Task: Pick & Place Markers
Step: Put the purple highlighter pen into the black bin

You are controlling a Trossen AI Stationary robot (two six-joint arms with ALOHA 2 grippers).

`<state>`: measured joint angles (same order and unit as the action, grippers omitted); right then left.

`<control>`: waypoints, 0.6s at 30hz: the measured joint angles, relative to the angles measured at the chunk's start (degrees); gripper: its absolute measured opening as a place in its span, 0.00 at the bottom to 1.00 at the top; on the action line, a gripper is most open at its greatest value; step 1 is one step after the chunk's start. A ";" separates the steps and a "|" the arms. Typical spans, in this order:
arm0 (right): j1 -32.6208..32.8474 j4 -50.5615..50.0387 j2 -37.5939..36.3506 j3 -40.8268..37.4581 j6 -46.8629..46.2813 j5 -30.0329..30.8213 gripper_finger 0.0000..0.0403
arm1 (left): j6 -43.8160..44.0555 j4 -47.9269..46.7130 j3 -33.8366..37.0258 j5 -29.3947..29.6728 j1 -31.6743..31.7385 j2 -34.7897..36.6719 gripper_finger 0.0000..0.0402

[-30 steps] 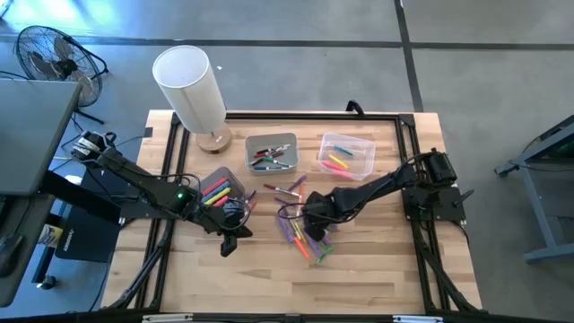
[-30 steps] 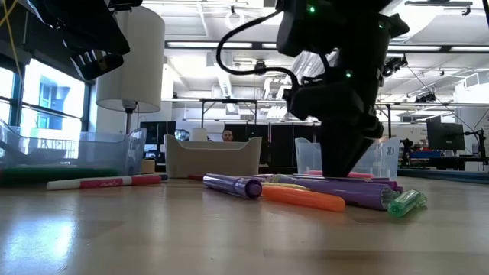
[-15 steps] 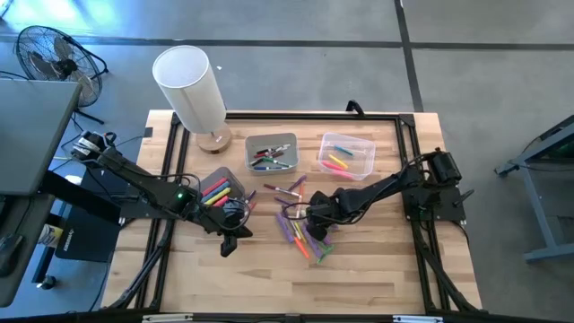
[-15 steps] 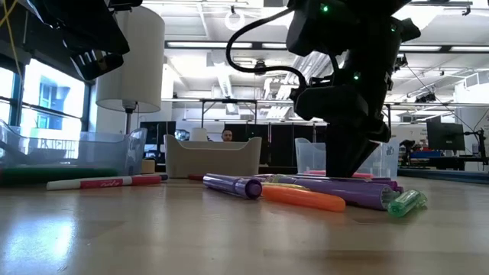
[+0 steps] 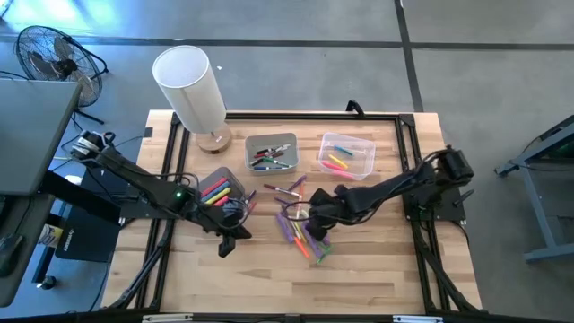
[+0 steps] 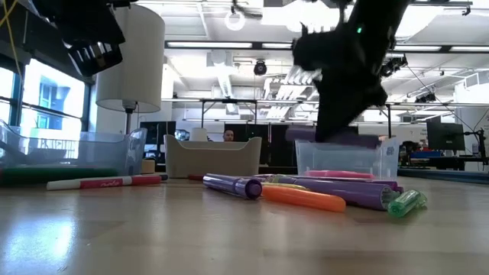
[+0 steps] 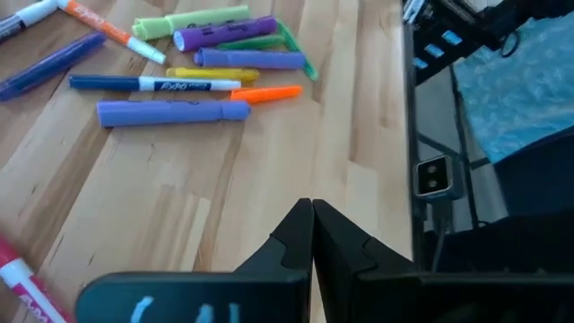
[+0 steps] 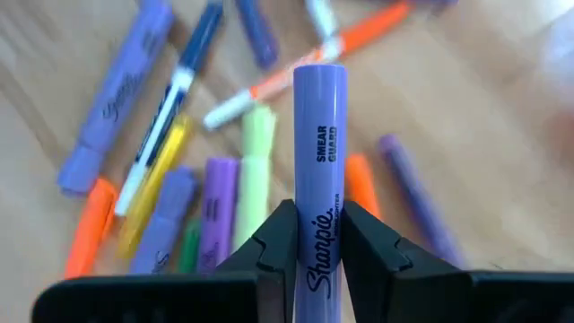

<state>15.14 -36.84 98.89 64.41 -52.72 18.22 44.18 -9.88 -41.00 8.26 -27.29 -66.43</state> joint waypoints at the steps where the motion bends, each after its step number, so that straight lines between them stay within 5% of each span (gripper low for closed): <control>1: 0.10 -0.01 -1.31 -0.07 -0.07 1.18 0.14 | 0.14 -0.50 -0.28 -0.26 0.38 0.34 0.00; 5: -0.07 4.30 -5.84 0.01 0.23 4.55 0.14 | -1.93 -3.31 -3.62 -2.32 2.57 1.55 0.00; 10: -3.10 21.56 -6.99 0.03 7.85 5.19 0.14 | -7.90 -11.77 -9.13 -3.72 3.61 6.49 0.00; 18: -11.18 50.29 0.84 1.46 15.36 -1.97 0.14 | -9.29 -18.71 -11.60 -3.64 3.66 12.71 0.00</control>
<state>3.96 13.45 99.74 65.88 -37.36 16.26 34.89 -28.60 -52.60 4.62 -23.64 -53.72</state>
